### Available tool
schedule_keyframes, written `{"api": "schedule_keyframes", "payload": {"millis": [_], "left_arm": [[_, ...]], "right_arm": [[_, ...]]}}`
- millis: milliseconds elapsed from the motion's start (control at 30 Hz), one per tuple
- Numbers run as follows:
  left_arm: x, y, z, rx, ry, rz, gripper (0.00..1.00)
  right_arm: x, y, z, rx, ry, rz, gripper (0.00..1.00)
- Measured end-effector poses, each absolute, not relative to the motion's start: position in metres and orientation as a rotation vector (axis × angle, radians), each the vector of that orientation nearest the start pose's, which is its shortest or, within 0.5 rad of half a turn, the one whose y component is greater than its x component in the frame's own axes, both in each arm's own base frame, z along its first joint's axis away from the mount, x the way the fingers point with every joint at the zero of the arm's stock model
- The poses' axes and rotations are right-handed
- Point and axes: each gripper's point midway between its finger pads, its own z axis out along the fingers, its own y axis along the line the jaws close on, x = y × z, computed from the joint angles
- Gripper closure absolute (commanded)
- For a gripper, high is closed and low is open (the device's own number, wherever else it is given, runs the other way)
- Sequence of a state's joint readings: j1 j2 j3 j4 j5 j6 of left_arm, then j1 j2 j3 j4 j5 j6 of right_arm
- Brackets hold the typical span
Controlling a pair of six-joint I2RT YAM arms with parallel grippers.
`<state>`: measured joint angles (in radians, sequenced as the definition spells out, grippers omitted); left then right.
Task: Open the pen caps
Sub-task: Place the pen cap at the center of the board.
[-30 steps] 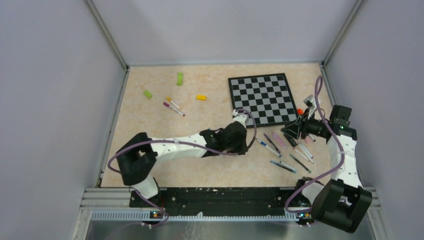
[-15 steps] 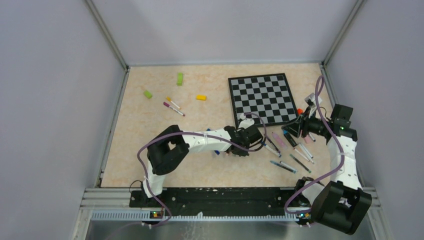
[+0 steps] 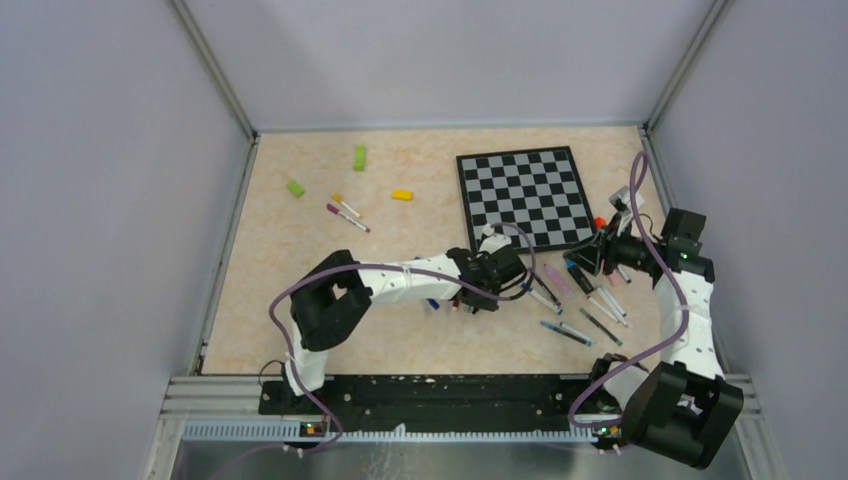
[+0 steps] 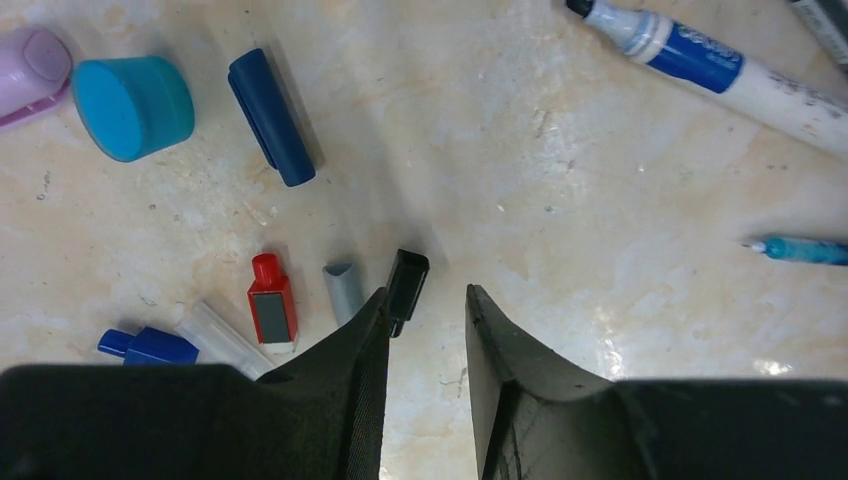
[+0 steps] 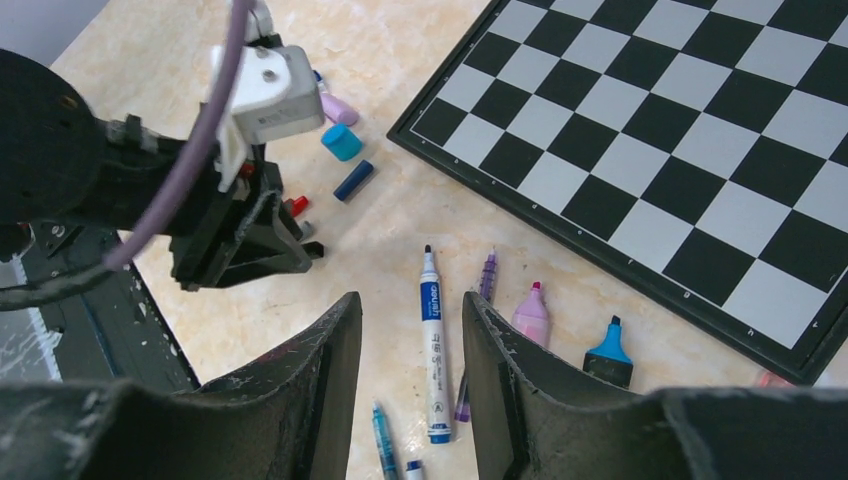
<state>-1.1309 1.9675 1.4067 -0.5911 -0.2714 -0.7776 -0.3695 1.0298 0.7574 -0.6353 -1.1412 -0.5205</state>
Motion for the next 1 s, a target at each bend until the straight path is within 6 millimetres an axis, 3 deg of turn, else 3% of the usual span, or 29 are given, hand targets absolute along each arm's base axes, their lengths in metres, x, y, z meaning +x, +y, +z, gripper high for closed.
{"api": "schedule_keyframes", "payload": {"millis": [100, 233, 367, 500, 633, 733, 900, 1000], "left_arm": [[0.204, -0.391, 0.053, 0.423, 2.611, -0.304, 0.62], [0.209, -0.395, 0.094, 0.458, 2.503, -0.404, 0.54], [0.22, -0.378, 0.135, 0.459, 2.373, -0.485, 0.48], [0.252, -0.329, 0.163, 0.327, 2.276, -0.549, 0.4], [0.306, -0.243, 0.174, 0.033, 2.162, -0.574, 0.22], [0.33, -0.188, 0.17, -0.141, 2.107, -0.533, 0.15], [0.364, -0.133, 0.161, -0.349, 2.086, -0.512, 0.13], [0.384, -0.109, 0.142, -0.498, 2.146, -0.467, 0.17]], "right_arm": [[0.25, 0.065, 0.179, -0.577, 1.915, 0.841, 0.59], [0.25, 0.065, 0.178, -0.579, 1.916, 0.838, 0.59], [0.25, 0.065, 0.178, -0.586, 1.911, 0.837, 0.59], [0.25, 0.066, 0.179, -0.593, 1.901, 0.843, 0.59], [0.249, 0.066, 0.176, -0.594, 1.901, 0.848, 0.58], [0.249, 0.067, 0.173, -0.593, 1.897, 0.85, 0.58], [0.249, 0.067, 0.166, -0.575, 1.904, 0.857, 0.56], [0.25, 0.066, 0.165, -0.568, 1.907, 0.857, 0.56]]}}
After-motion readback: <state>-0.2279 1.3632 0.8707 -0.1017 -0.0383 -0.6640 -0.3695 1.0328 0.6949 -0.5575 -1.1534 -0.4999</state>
